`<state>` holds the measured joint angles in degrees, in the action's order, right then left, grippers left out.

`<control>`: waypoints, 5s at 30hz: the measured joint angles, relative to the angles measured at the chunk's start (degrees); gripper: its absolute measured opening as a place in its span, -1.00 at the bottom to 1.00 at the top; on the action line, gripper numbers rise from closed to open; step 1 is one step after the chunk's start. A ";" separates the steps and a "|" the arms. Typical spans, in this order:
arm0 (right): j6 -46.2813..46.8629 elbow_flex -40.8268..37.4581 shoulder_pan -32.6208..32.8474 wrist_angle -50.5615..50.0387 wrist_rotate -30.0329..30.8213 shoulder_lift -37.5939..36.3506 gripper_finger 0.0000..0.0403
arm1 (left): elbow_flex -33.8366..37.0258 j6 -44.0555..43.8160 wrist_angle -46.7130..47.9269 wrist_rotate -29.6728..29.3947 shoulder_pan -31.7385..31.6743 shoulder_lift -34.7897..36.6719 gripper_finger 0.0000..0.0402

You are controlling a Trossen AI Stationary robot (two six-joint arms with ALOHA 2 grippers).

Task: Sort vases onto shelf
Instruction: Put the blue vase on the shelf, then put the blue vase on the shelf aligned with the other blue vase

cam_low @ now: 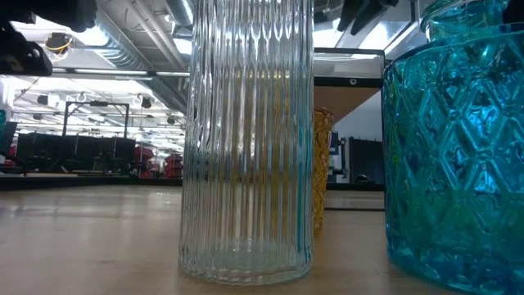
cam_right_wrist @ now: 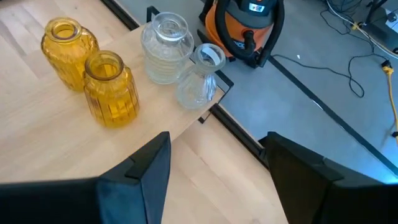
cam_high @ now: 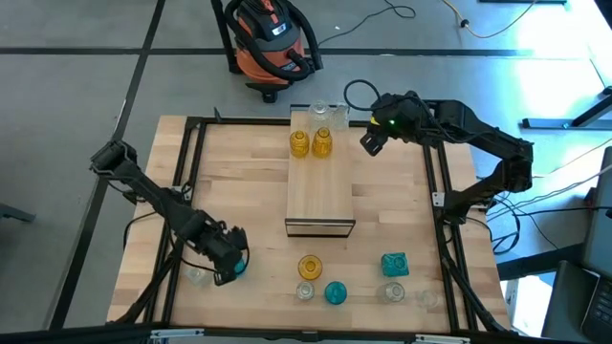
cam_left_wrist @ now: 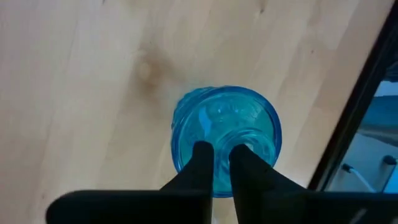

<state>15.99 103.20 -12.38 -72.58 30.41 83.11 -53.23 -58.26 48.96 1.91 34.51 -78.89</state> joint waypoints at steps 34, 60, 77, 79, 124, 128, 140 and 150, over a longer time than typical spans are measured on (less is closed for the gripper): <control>-0.56 0.02 0.00 -1.06 -2.59 -0.68 0.12 | -70.38 50.51 37.31 -0.24 -47.30 -29.97 -0.91; 1.73 0.02 0.02 -1.53 -4.46 -0.68 0.12 | -70.39 52.49 33.35 0.16 -48.86 -30.29 -0.63; 1.73 0.02 0.02 -0.94 -4.57 -0.68 0.12 | -62.66 44.67 40.78 7.55 -47.30 -27.17 -0.99; 1.73 0.02 0.02 -0.97 -4.55 -0.68 0.12 | -60.22 44.77 39.95 6.93 -47.41 -27.39 -1.00; 35.83 -36.35 48.94 4.46 -23.68 -17.53 0.12 | -29.18 35.64 22.13 7.25 -46.88 6.25 -1.00; 40.23 -39.81 50.56 7.55 -23.26 -17.55 0.12 | -27.55 35.24 21.40 7.28 -45.93 6.58 -1.00; 42.33 -48.03 51.10 12.93 -28.89 -17.25 0.12 | -27.31 35.91 20.29 7.19 -45.63 6.56 -1.00; 42.17 -52.94 50.99 16.56 -32.45 -17.22 -0.23 | -27.31 36.33 20.45 6.23 -45.61 6.56 -1.00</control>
<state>58.16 50.26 38.61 -56.01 -2.03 65.89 -80.53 -21.93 69.41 8.14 -11.09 -72.34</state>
